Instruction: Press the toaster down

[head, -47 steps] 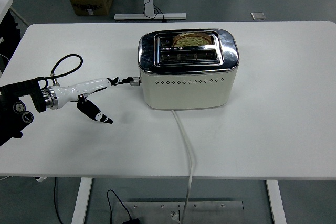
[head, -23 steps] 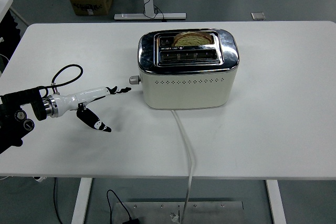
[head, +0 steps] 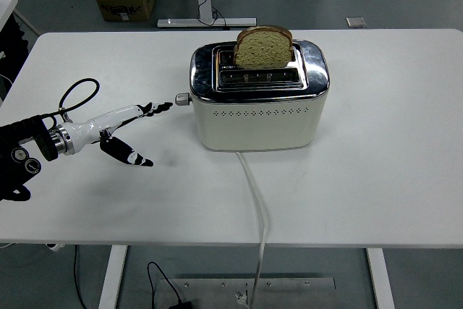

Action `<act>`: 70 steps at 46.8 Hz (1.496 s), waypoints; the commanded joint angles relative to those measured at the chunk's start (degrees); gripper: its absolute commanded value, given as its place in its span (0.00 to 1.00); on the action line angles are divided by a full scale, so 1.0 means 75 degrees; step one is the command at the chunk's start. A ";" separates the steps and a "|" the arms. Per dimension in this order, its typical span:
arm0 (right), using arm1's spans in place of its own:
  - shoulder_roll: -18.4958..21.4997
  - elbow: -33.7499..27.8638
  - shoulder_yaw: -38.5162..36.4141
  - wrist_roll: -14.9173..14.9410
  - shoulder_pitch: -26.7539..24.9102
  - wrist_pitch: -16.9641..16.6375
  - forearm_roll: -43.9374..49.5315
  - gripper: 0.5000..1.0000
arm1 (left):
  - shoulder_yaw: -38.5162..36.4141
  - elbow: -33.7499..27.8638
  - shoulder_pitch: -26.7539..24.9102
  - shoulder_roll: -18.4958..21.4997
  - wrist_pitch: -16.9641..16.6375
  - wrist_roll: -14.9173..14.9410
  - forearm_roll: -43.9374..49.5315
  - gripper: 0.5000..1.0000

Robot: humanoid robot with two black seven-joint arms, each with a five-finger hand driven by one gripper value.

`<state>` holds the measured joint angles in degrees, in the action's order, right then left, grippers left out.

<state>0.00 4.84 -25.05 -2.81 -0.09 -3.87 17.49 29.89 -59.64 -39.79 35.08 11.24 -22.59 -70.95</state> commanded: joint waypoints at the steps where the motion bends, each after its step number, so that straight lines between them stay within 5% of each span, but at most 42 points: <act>1: 0.0000 -0.0001 0.0000 0.0000 0.0000 0.0000 0.0000 1.00 | 0.0011 -0.0005 -0.0027 0.0127 -0.0046 0.0001 0.0179 1.00; 36: 0.0000 -0.0001 0.0000 0.0000 0.0000 0.0000 0.0000 1.00 | 0.0035 0.0253 -0.0156 0.0444 -0.0058 0.0059 0.1925 1.00; 50: 0.0000 -0.0001 0.0000 0.0000 0.0000 0.0000 0.0000 1.00 | 0.0246 0.0335 -0.0144 0.0455 -0.0561 0.0024 0.3225 1.00; 70: 0.0000 -0.0001 0.0000 0.0000 0.0000 0.0000 0.0000 1.00 | 0.0410 0.0546 -0.0179 0.0362 -0.0573 0.0024 0.4948 1.00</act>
<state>0.00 4.84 -25.05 -2.81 -0.09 -3.87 17.49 32.77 -56.35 -40.97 37.87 6.88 -22.41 -36.67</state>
